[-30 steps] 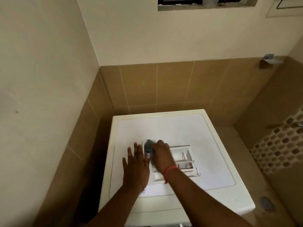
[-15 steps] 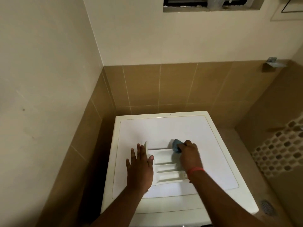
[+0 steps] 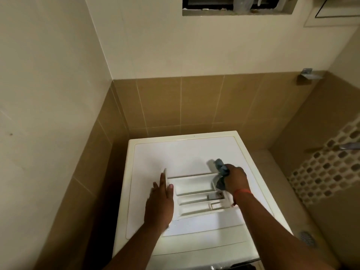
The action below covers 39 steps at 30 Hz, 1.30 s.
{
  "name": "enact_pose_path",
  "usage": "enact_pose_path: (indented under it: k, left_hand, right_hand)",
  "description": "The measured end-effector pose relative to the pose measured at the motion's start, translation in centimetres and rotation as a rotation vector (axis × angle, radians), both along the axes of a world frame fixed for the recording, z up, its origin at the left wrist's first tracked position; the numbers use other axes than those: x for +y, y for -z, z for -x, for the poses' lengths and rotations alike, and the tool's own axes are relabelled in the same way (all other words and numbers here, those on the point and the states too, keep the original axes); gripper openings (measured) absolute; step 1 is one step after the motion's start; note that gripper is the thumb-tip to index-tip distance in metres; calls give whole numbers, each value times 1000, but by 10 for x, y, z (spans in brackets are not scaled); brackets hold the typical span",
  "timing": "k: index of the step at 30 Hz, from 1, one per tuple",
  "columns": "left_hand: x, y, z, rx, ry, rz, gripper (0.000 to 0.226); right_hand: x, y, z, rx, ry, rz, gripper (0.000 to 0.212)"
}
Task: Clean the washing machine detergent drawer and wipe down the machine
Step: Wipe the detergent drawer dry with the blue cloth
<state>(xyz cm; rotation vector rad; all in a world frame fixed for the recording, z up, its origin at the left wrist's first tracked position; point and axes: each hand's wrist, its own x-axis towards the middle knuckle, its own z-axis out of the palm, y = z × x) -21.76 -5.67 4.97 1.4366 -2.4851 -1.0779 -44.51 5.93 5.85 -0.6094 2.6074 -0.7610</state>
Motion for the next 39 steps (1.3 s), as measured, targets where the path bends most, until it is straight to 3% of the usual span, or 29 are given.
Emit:
enact_pose_path:
  k: [5, 8, 11, 13, 17, 22, 26, 29, 32, 34, 36, 38, 39]
  left_hand:
    - [0, -16, 2, 308, -105, -307, 52]
    - [-4, -27, -1, 621, -220, -369, 39]
    - [-3, -45, 5, 856, -415, -329, 21]
    - [2, -56, 11, 948, -565, -335, 24]
    - [25, -58, 14, 931, -729, -271, 25]
    - [45, -57, 11, 832, -718, -127, 16]
    - [45, -54, 10, 783, -694, -104, 20]
    - [32, -57, 9, 715, -669, -29, 30]
    - [11, -67, 17, 589, -559, 113, 34]
    - [-2, -75, 30, 502, -492, 137, 36]
    - [-10, -74, 42, 386, -416, 186, 39]
    - [-13, -67, 48, 301, -344, 244, 41]
    - [-14, -63, 47, 276, -324, 266, 42]
  right_hand:
    - [5, 6, 11, -680, 278, 518, 20]
    - [6, -8, 15, -764, 301, 745, 9]
    - [16, -20, 17, -773, 168, 883, 18]
    - [24, -21, 16, -768, 112, 895, 29]
    - [40, -11, 10, -730, 84, 845, 38]
    - [55, -5, 2, -720, 56, 804, 32]
    - [58, -13, 2, -769, 229, 899, 33]
    - [52, -34, 1, -626, 440, 935, 36]
    - [32, -59, -17, -466, 411, 1052, 8]
    - [10, -69, -40, -72, 118, 821, 16]
    - [-13, -65, -65, 312, -339, 407, 30]
    - [-30, -59, -92, 485, -665, 114, 30]
    - [-34, -56, -101, 569, -762, 63, 28]
